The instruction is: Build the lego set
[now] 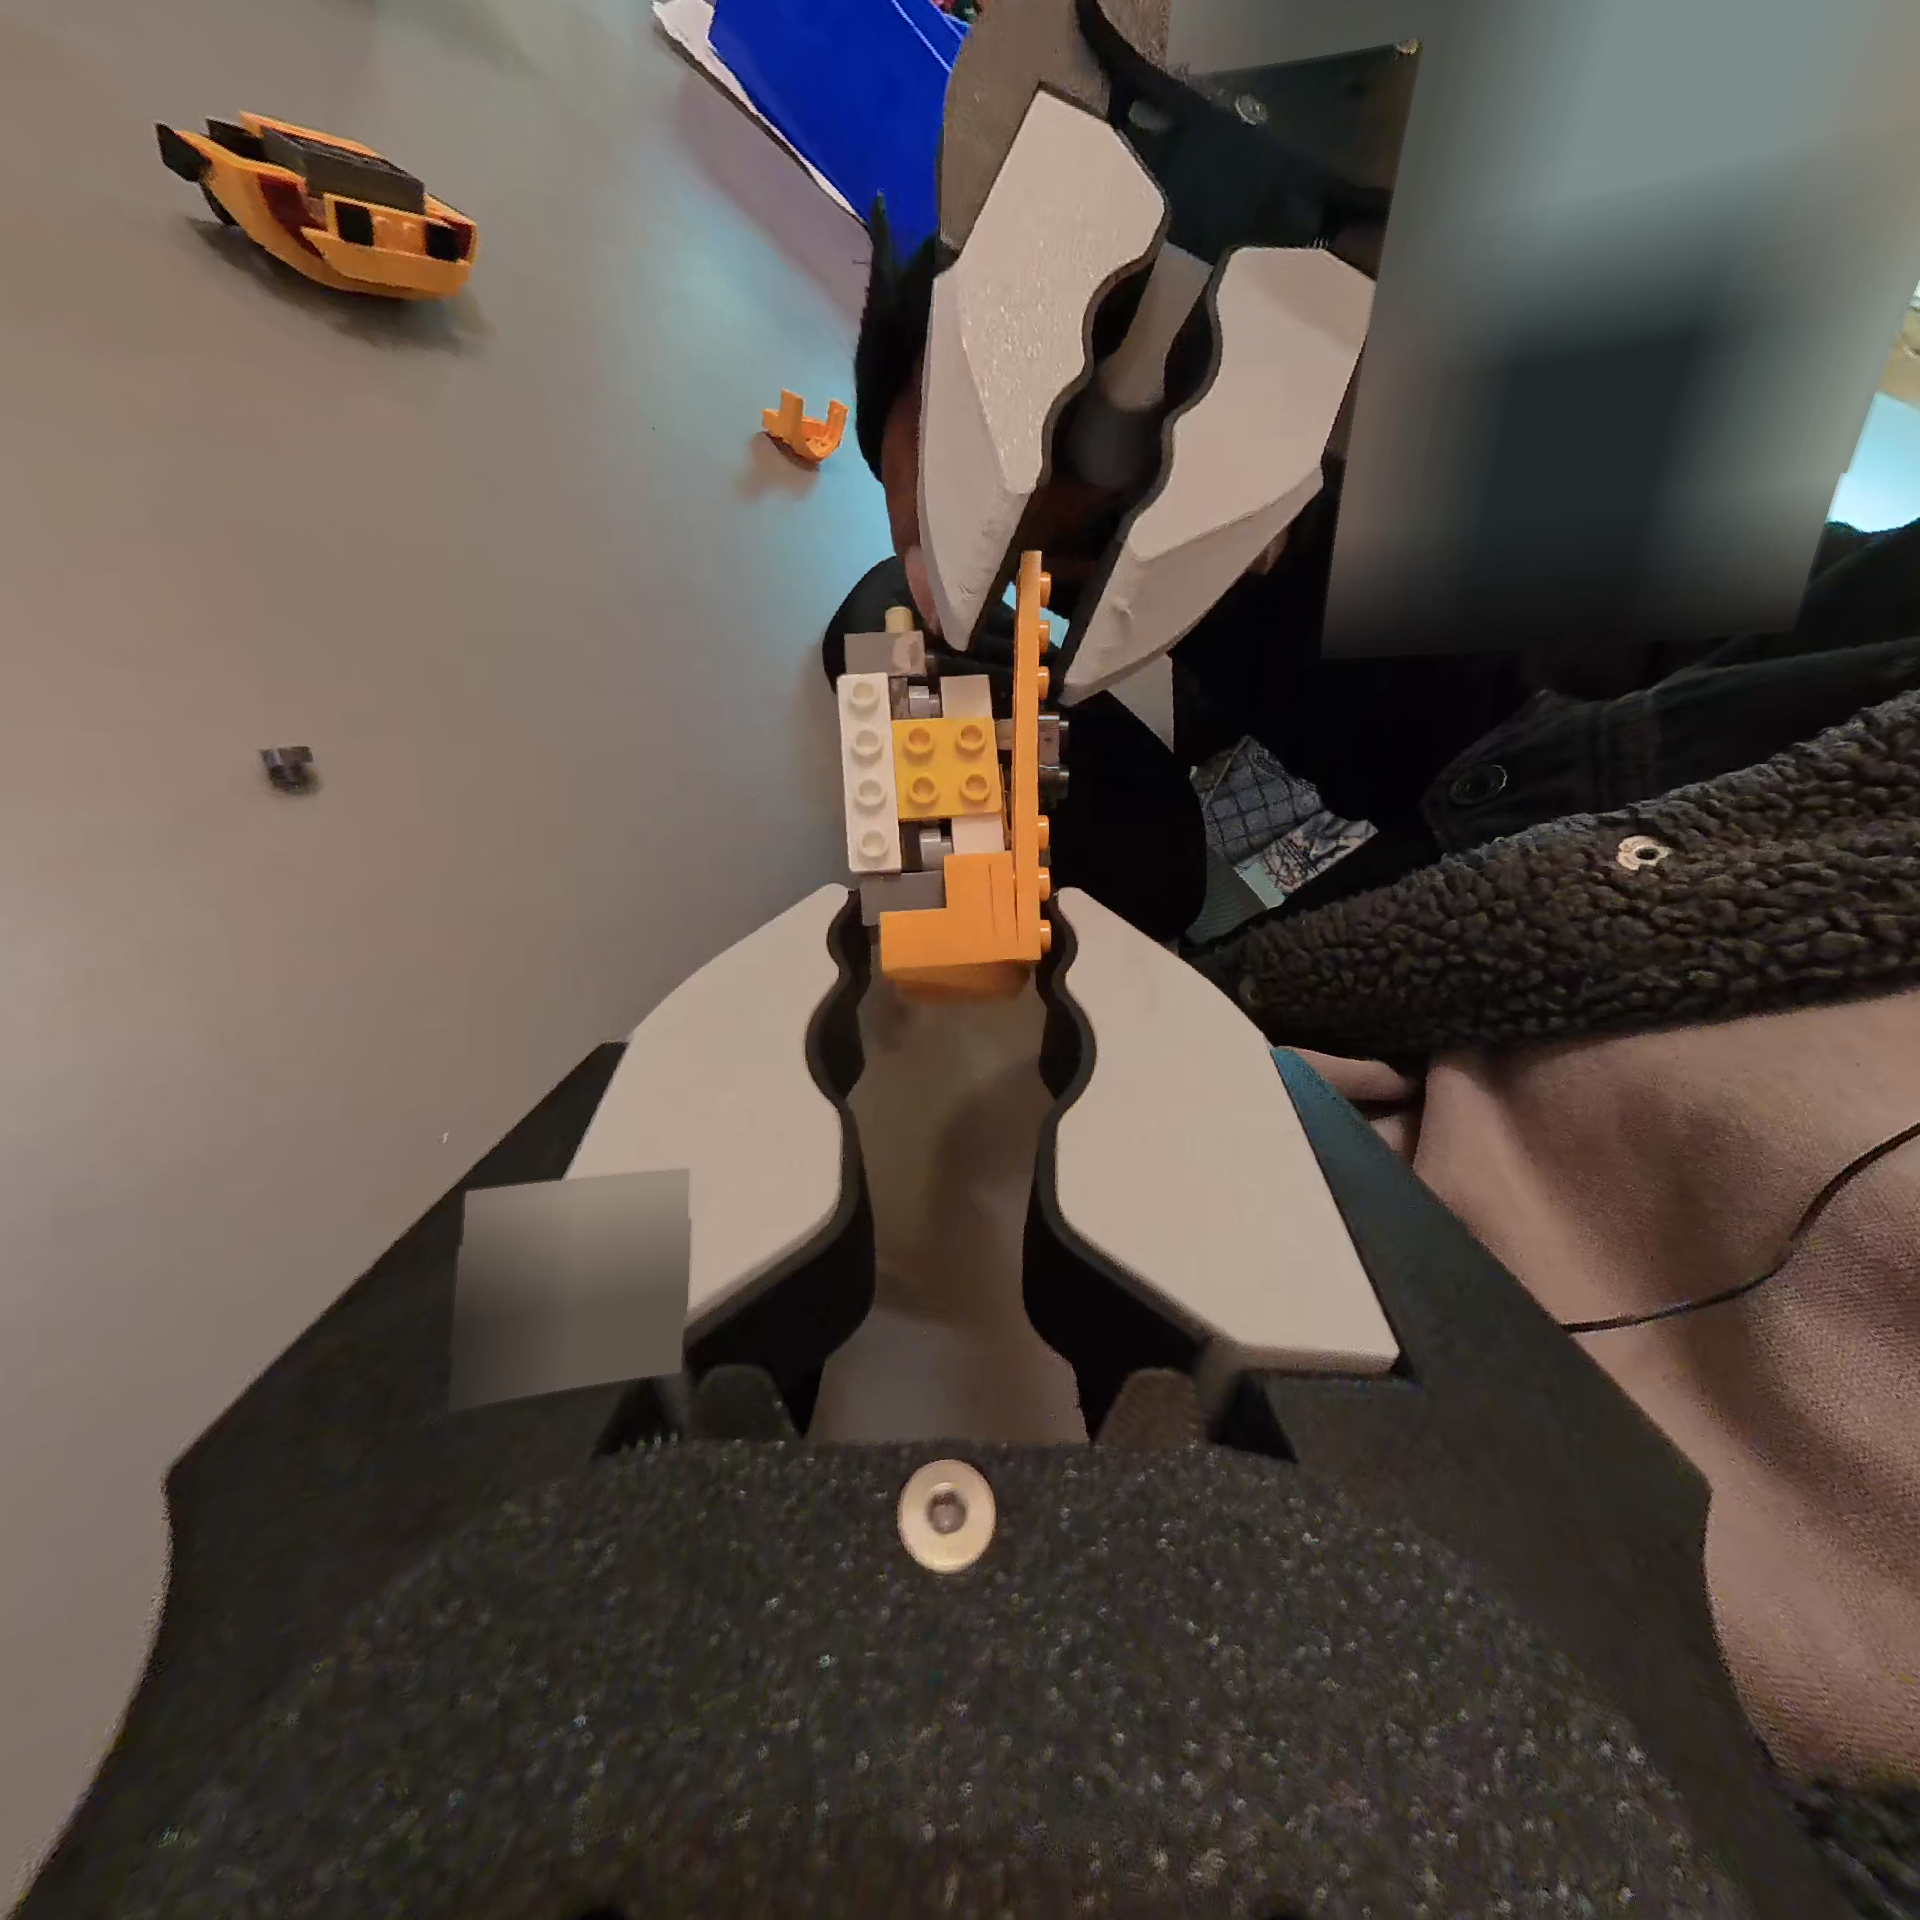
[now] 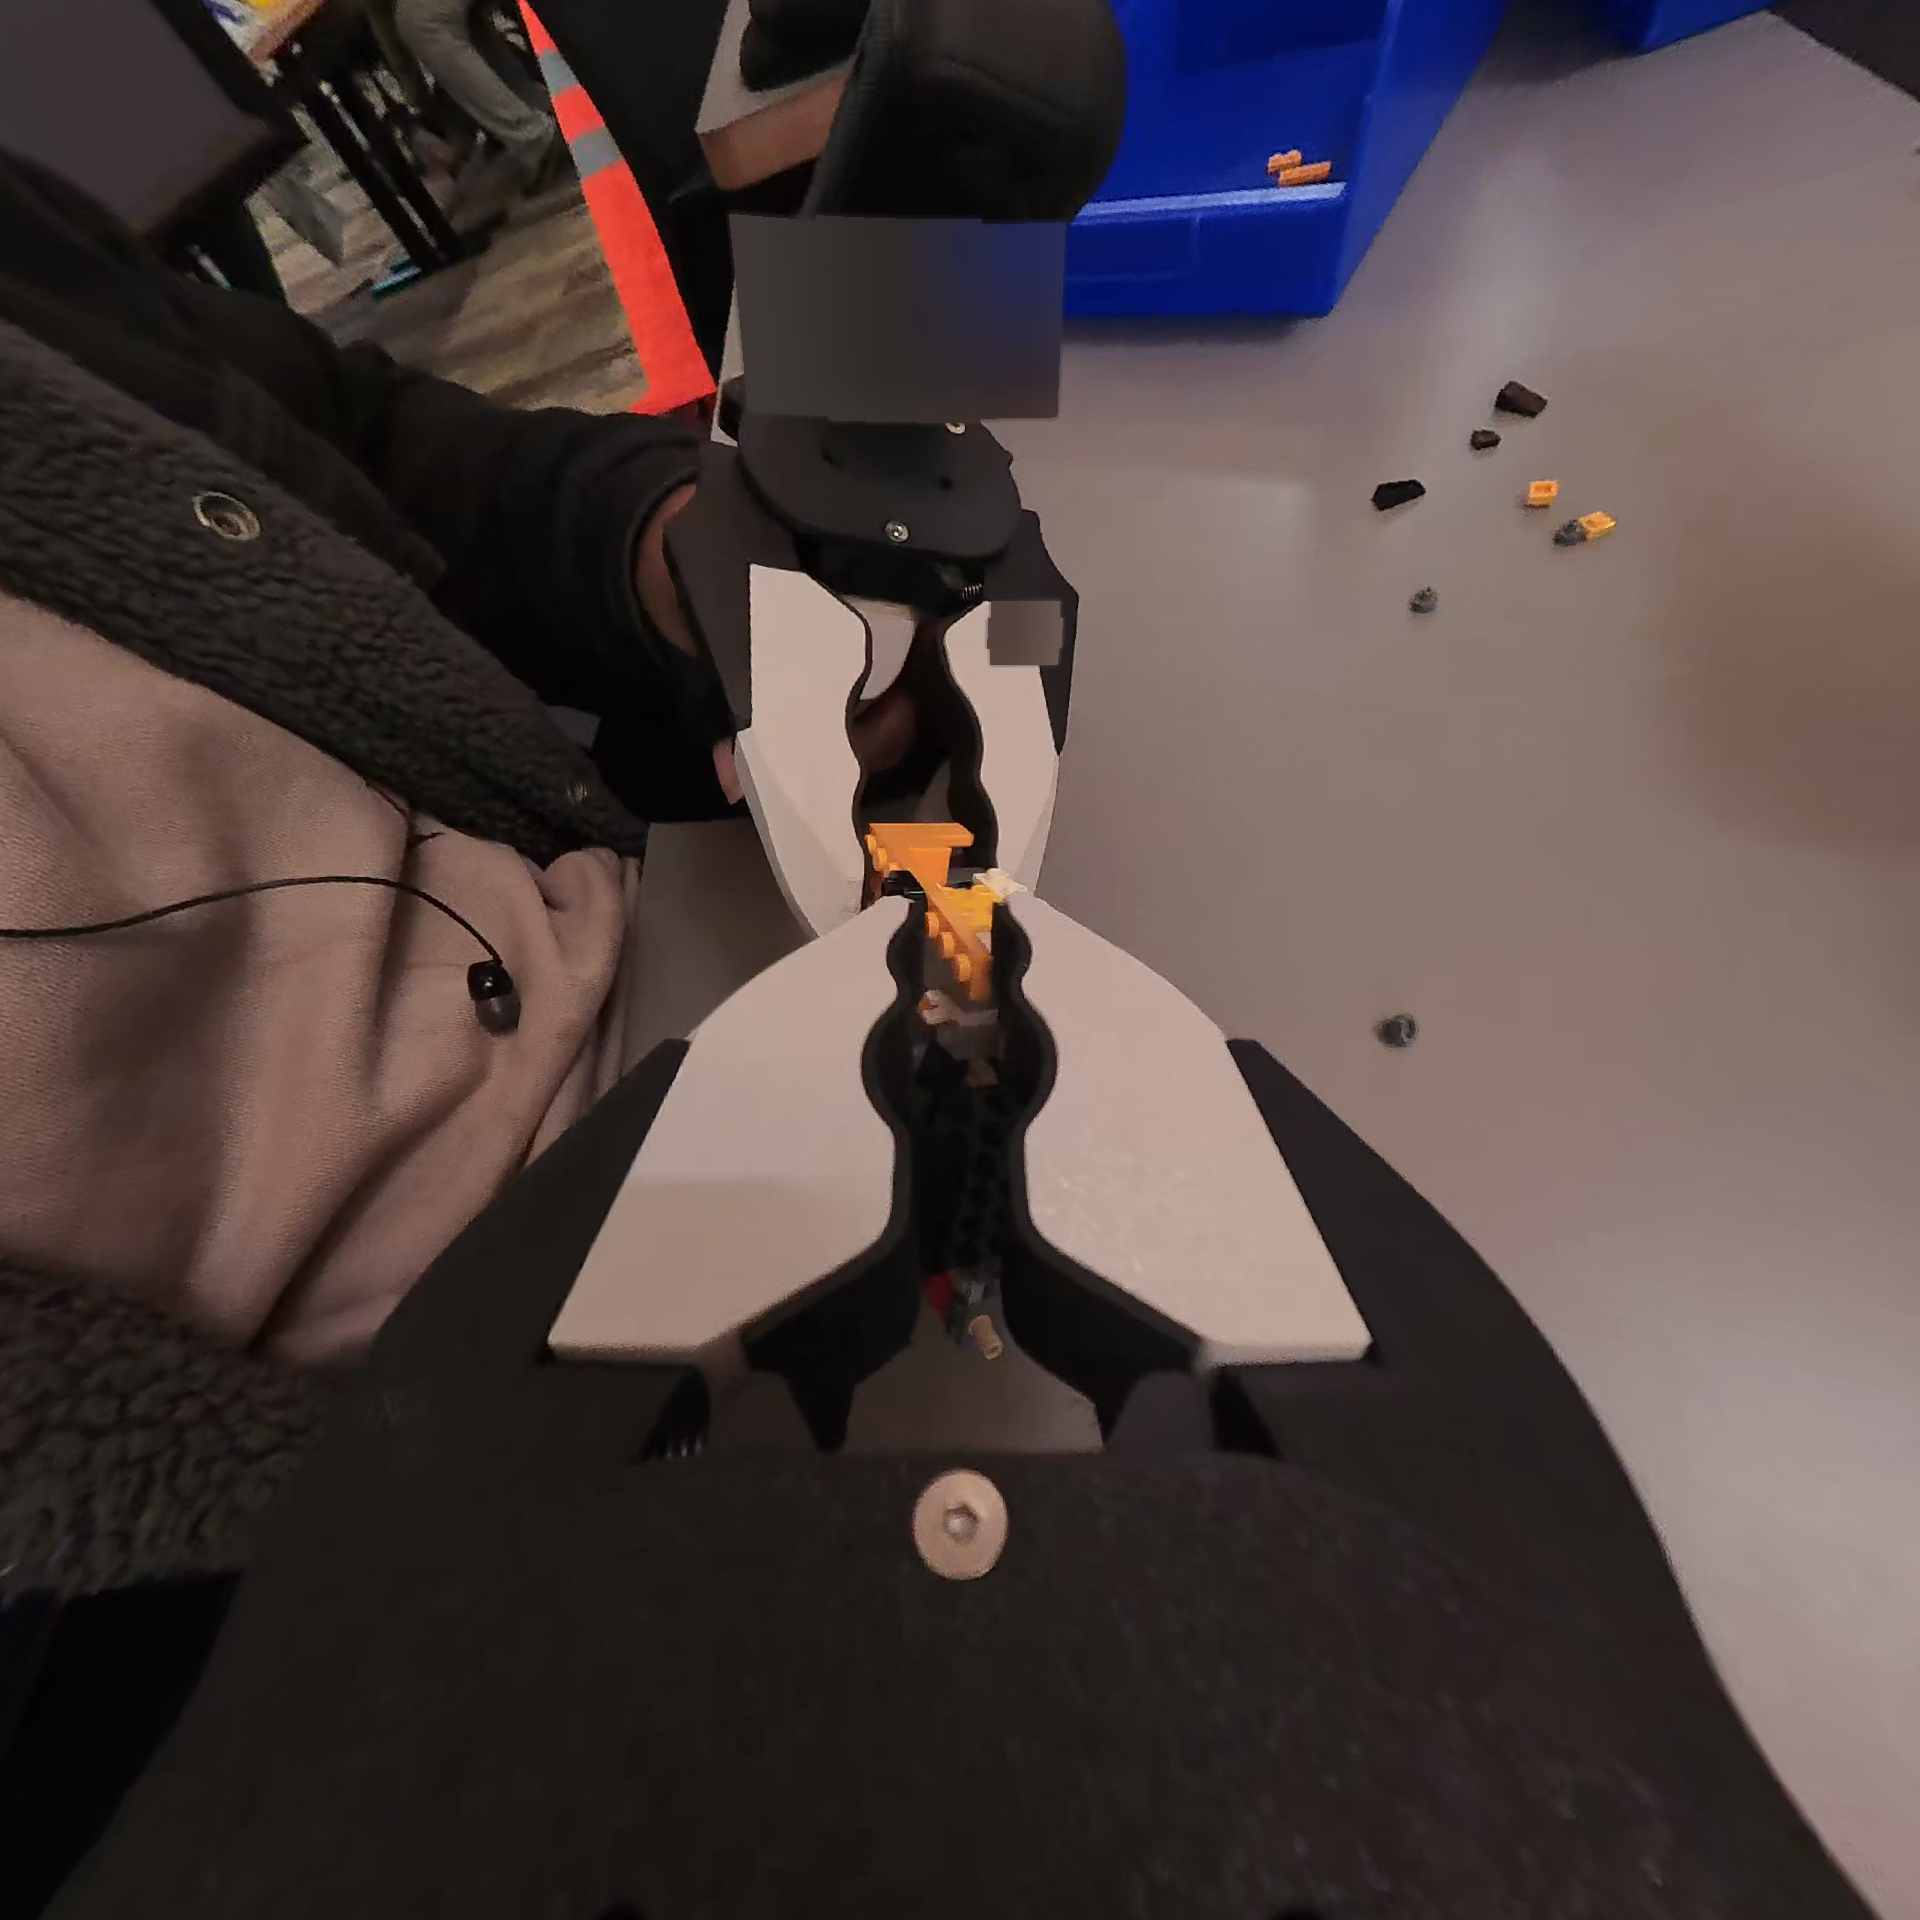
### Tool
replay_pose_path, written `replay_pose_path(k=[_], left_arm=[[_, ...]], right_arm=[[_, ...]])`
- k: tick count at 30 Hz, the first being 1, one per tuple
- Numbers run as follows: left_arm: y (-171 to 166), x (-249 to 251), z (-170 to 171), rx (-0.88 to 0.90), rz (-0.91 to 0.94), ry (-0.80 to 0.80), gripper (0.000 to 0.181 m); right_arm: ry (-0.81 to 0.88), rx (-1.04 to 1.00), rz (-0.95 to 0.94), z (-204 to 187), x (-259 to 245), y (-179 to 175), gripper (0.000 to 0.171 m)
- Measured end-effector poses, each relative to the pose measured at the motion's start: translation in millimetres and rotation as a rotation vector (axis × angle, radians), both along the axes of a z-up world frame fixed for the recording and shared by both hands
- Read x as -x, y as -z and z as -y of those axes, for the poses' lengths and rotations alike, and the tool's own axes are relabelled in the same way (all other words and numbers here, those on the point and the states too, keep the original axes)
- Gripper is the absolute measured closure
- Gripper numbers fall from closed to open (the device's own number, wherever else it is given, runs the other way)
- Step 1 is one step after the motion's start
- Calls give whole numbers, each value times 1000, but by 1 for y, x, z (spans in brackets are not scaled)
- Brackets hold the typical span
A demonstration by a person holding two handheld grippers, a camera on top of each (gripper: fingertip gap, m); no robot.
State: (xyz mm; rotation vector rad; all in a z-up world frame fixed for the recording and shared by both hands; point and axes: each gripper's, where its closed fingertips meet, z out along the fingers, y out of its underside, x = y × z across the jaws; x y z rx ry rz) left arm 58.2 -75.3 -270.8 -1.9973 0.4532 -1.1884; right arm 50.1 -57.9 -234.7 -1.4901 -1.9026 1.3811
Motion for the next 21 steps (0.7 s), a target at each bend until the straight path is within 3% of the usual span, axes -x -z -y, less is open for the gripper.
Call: replay_pose_path(k=[15,21], left_arm=[[-1,0,0,-53,-22,10,149],[-1,-2,2,-133,-89,28,149]], right_arm=[[-13,14,-40,12,-5,-11,167],[-13,122,-32,12,-7,-12,167]])
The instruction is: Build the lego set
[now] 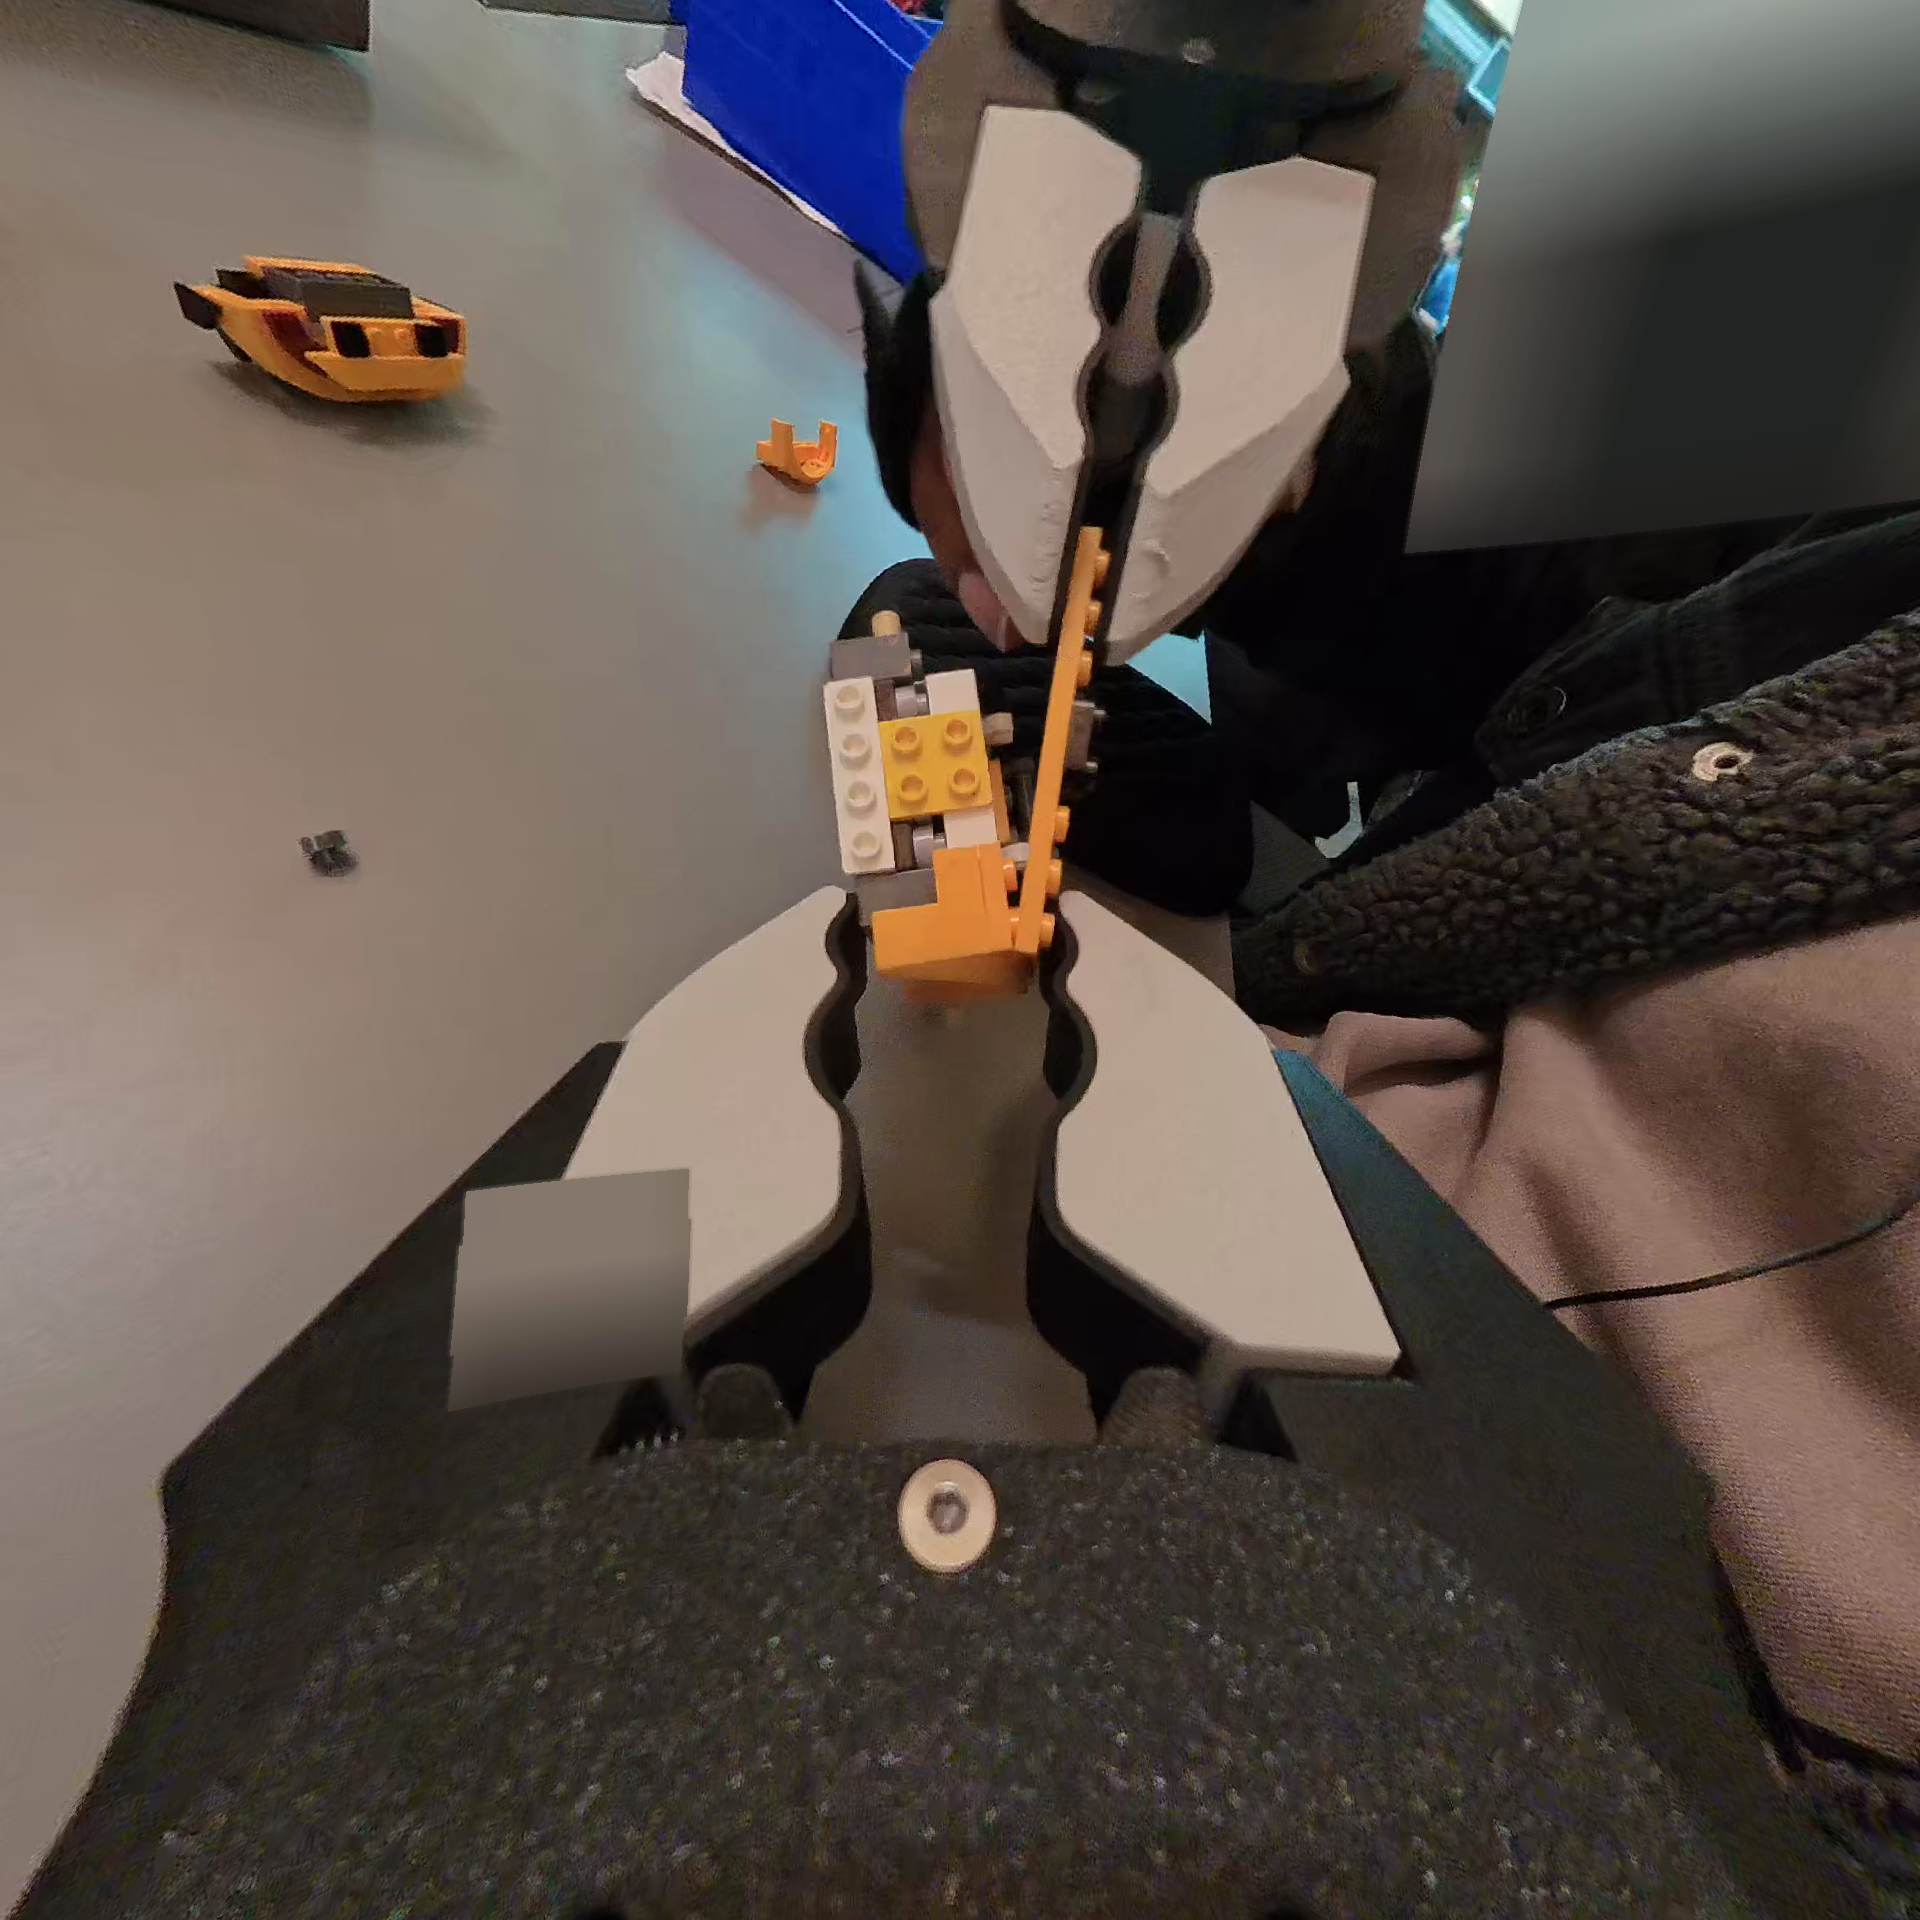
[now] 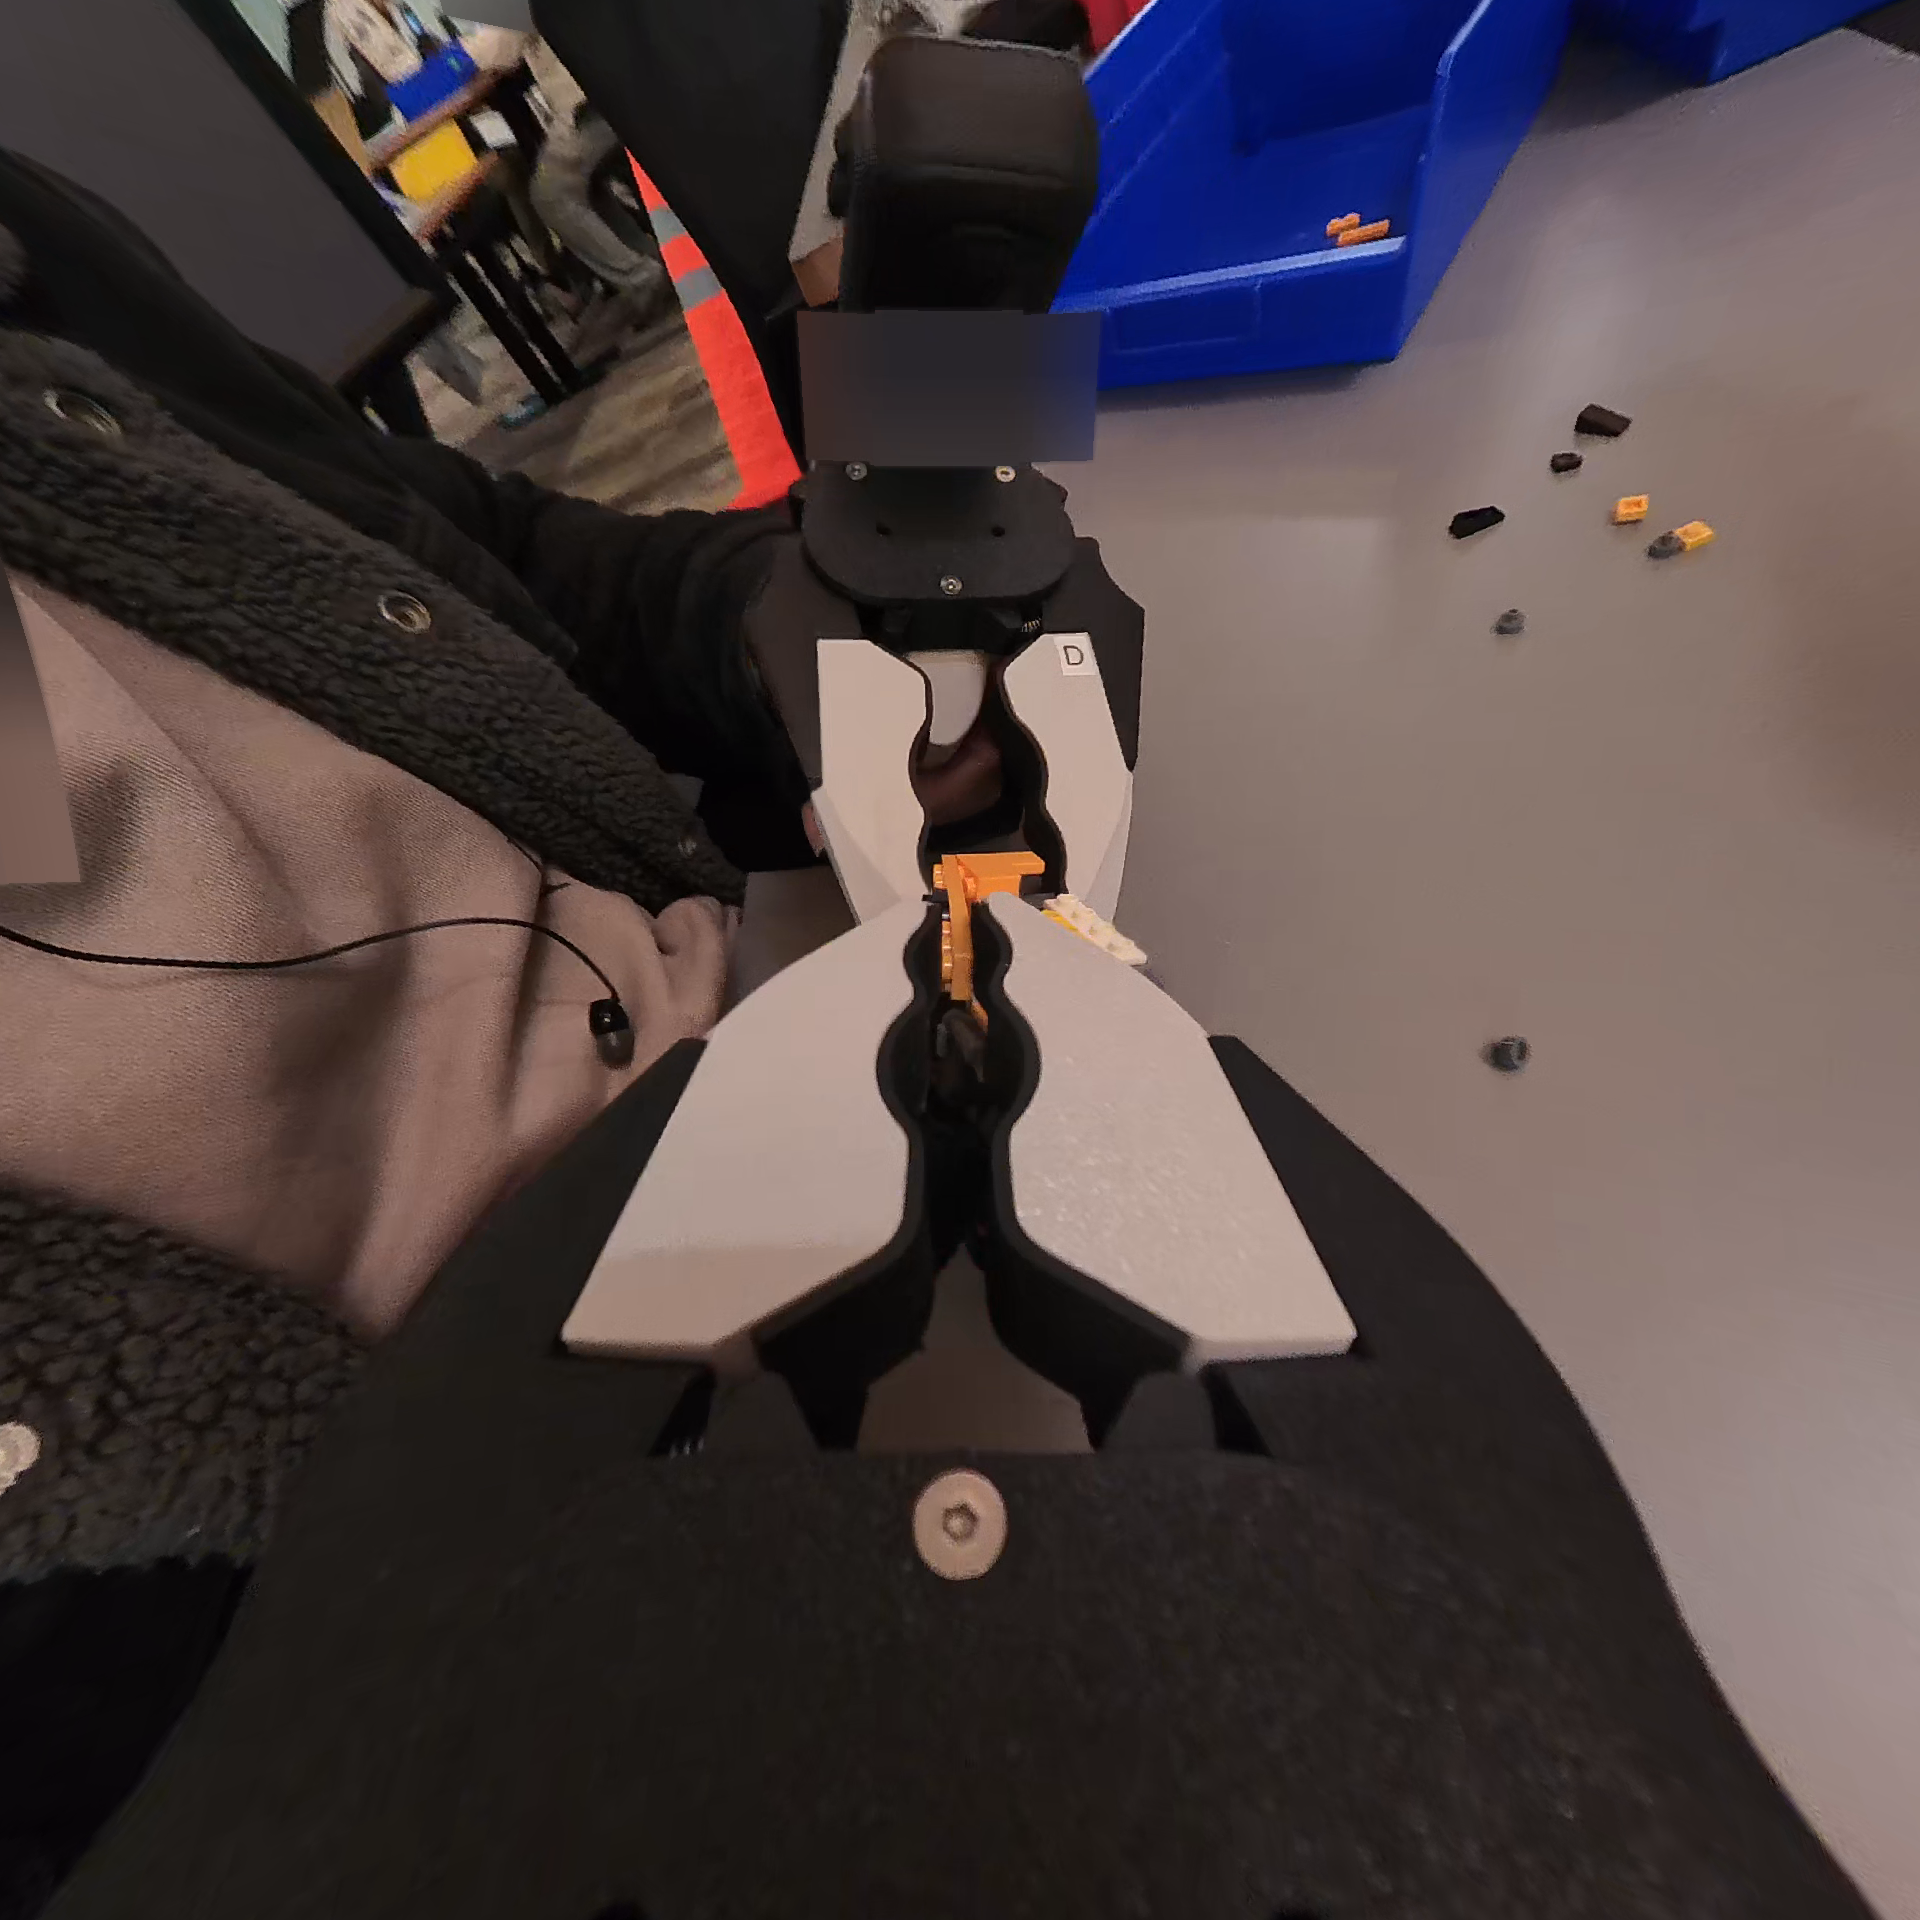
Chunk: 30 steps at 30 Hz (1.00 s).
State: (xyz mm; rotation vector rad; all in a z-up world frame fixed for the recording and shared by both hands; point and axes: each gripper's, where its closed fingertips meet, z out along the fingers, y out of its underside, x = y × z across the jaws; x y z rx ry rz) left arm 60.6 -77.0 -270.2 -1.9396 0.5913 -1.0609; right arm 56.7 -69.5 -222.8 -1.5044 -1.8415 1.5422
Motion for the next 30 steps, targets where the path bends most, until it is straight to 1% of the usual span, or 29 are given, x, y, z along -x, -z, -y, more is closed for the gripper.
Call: replay_pose_path(k=[3,5,8,9,11,12,13,14,16,17,20,22,24,26,28,30], left_arm=[[1,-1,1,-16,-22,6,147],[1,-2,2,-11,-16,16,147],[1,-1,1,24,6,14,148],[2,0,1,43,18,10,148],[3,2,0,76,40,5,148],[3,2,1,96,51,7,148],[4,2,2,121,63,11,148],[6,3,1,146,77,11,148],[8,5,-1,196,102,2,148],[9,6,-1,217,113,-2,148],[11,9,-2,241,129,-16,148],[11,9,-3,244,134,-20,148],[12,10,-3,249,138,-21,148],[12,10,-3,258,144,-21,148],[12,10,-4,264,148,-23,148],[13,11,-4,267,150,-26,148]], right_arm=[[11,101,-5,-5,-1,-2,167],[12,165,-47,-6,-2,-10,167],[10,137,-64,-6,-3,-12,167],[8,151,-80,-6,-4,-17,167],[47,159,-107,-20,-5,-29,167],[99,139,-92,-34,-3,-30,167],[175,96,-38,-55,-1,-21,167],[241,57,45,-77,1,-6,167],[270,142,220,-98,6,26,167],[274,178,291,-102,10,42,167],[258,151,452,-108,19,82,167],[243,197,481,-110,25,91,166],[228,195,477,-112,26,92,163],[218,186,448,-113,24,84,152],[231,144,378,-120,17,65,145],[272,96,273,-135,1,35,143]])
